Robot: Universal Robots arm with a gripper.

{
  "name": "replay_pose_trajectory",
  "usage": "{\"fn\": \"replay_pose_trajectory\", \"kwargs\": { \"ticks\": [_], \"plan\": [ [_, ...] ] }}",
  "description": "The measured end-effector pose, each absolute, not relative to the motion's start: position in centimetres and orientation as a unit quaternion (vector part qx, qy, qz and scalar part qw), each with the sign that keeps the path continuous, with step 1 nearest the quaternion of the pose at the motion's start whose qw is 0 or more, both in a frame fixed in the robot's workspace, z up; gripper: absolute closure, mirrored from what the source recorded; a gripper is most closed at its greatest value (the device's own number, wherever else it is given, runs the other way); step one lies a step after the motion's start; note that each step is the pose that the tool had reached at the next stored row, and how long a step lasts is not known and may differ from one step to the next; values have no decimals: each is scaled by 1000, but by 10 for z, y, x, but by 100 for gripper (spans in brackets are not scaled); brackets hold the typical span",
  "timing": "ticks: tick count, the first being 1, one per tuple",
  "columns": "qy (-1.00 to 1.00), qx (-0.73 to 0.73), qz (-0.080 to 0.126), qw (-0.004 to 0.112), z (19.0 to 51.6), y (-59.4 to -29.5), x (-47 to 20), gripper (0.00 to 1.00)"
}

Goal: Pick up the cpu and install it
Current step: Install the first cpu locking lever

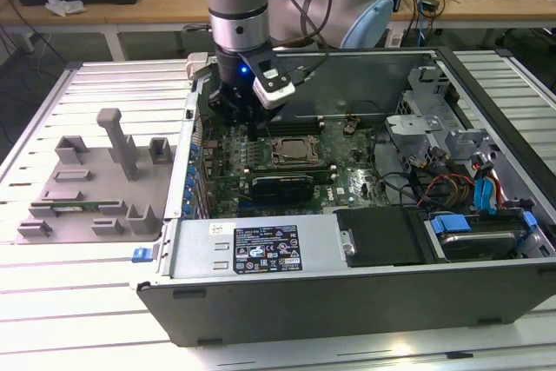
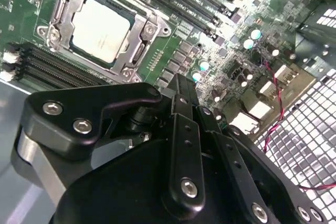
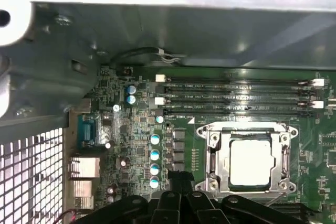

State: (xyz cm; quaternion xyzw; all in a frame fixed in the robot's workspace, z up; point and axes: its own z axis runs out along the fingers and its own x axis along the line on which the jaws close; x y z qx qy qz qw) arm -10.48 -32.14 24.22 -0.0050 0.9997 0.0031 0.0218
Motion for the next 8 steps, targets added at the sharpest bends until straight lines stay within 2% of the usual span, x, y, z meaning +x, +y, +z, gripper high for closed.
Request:
{"fn": "replay_pose_trajectory", "kwargs": {
  "ticks": [8],
  "plan": [
    [1000,-5,8,26,257,-321,-105,89]
  ]
}}
